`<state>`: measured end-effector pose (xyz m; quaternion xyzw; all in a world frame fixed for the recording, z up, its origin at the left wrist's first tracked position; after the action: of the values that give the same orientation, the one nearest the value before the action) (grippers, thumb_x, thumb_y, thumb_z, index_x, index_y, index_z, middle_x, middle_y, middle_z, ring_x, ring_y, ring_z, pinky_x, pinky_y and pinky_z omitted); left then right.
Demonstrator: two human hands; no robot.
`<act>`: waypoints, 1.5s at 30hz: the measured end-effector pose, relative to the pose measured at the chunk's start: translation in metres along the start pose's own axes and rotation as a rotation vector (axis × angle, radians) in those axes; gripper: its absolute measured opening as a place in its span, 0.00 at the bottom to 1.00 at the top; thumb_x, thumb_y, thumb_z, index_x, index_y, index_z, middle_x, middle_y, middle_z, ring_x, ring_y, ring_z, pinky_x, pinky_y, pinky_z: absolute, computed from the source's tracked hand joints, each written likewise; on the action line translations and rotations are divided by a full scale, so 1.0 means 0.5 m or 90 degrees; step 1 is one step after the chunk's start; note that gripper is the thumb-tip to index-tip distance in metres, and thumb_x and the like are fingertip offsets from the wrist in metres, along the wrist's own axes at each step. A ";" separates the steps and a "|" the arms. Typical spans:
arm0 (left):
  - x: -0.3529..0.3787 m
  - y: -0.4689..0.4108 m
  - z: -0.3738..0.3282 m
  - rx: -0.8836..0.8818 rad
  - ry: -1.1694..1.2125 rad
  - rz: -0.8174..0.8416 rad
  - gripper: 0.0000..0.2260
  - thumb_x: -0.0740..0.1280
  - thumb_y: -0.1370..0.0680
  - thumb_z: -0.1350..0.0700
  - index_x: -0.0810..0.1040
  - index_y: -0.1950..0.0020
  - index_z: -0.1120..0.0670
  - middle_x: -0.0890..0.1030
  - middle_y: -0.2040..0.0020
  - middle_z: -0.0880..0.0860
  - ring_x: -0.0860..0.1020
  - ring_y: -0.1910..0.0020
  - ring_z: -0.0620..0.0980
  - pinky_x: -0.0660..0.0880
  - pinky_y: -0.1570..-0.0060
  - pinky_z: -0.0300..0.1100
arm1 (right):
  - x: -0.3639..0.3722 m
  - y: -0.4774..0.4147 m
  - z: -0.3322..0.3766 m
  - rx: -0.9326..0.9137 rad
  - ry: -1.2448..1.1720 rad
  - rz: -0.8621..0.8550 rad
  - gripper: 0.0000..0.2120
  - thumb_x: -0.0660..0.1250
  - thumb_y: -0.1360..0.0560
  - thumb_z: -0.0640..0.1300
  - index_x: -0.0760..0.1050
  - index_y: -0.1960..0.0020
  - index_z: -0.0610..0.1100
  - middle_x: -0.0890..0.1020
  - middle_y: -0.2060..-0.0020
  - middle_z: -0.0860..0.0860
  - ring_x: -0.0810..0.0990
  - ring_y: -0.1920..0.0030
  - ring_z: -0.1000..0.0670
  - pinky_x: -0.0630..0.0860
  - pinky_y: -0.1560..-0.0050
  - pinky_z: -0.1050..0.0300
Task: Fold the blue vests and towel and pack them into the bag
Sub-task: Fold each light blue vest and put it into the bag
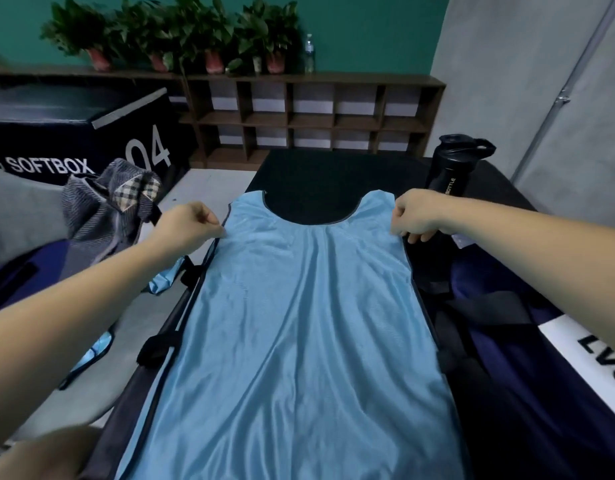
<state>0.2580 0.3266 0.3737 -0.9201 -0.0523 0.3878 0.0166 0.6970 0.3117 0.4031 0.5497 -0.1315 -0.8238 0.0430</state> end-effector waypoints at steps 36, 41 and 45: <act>-0.059 0.373 0.079 0.064 -0.324 0.048 0.15 0.78 0.27 0.45 0.78 0.49 0.49 0.77 0.49 0.51 0.78 0.53 0.53 0.78 0.52 0.51 | 0.185 0.432 0.001 -0.233 0.483 -0.167 0.22 0.66 0.22 0.50 0.68 0.30 0.46 0.75 0.44 0.47 0.78 0.45 0.42 0.65 0.53 0.49; -0.041 0.483 -0.026 0.277 -0.270 -0.038 0.15 0.79 0.28 0.50 0.75 0.48 0.45 0.73 0.52 0.44 0.76 0.53 0.50 0.77 0.54 0.53 | 0.197 0.490 0.014 -0.343 0.398 -0.193 0.09 0.65 0.23 0.45 0.73 0.44 0.46 0.75 0.52 0.49 0.76 0.52 0.43 0.73 0.50 0.46; 0.046 0.605 -0.122 0.391 -0.214 0.041 0.10 0.75 0.25 0.49 0.76 0.49 0.45 0.73 0.53 0.41 0.74 0.54 0.45 0.76 0.53 0.48 | 0.195 0.537 0.001 -0.319 0.338 -0.159 0.04 0.62 0.21 0.44 0.70 0.46 0.48 0.73 0.52 0.52 0.77 0.52 0.44 0.76 0.54 0.45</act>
<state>0.3429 0.0292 0.3787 -0.7966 0.0935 0.5320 0.2714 0.6385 0.0327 0.3871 0.7279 0.1578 -0.6585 0.1081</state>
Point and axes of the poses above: each hand's wrist, its own y-axis away from the middle knuckle, its own x-axis out of the palm, z = x × y, the point moved 8 cm from there along -y, towards the middle knuckle
